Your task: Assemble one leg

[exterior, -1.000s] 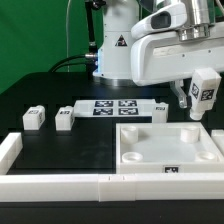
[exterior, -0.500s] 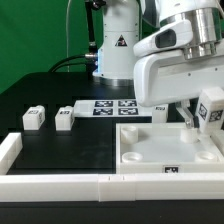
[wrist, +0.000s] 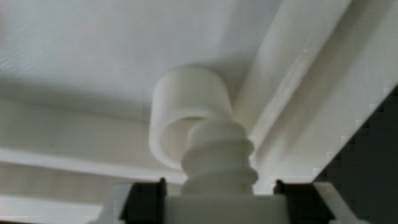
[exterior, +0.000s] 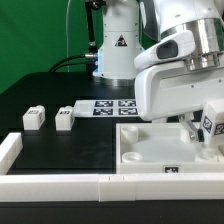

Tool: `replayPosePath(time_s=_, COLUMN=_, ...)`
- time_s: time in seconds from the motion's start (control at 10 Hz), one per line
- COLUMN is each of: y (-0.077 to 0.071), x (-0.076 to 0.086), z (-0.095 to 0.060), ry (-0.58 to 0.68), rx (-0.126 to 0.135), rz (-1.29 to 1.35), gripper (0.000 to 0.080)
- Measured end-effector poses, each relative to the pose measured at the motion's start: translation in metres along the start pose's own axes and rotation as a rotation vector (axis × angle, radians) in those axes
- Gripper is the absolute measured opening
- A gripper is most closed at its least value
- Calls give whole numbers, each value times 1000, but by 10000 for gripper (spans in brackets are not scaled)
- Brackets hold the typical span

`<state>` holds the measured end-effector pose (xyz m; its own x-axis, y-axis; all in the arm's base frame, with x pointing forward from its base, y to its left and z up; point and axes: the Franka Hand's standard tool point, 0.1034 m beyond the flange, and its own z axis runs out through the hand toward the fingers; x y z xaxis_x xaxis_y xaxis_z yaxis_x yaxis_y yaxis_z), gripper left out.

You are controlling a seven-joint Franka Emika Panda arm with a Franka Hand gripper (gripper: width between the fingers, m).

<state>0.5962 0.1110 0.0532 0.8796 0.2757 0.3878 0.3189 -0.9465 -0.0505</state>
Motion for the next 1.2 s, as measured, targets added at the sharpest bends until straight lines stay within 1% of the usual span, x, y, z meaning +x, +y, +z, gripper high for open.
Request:
replayPosePath(time_s=0.5, y=2, x=-2, z=1, ry=-1, rx=-1, rz=1, gripper=292)
replayPosePath(time_s=0.7, y=-1, x=-5, z=2, ry=33, rx=-9, rz=2, gripper=292)
replayPosePath(time_s=0.8, y=-4, x=-10, z=6, ry=43, rx=-10, rz=1, gripper=292)
replayPosePath(time_s=0.9, y=-4, x=-11, z=8, ry=63, rx=-14, rz=2, gripper=292)
replayPosePath(time_s=1.2, y=-2, x=-9, z=9, ry=99, rx=-25, rz=3, gripper=292)
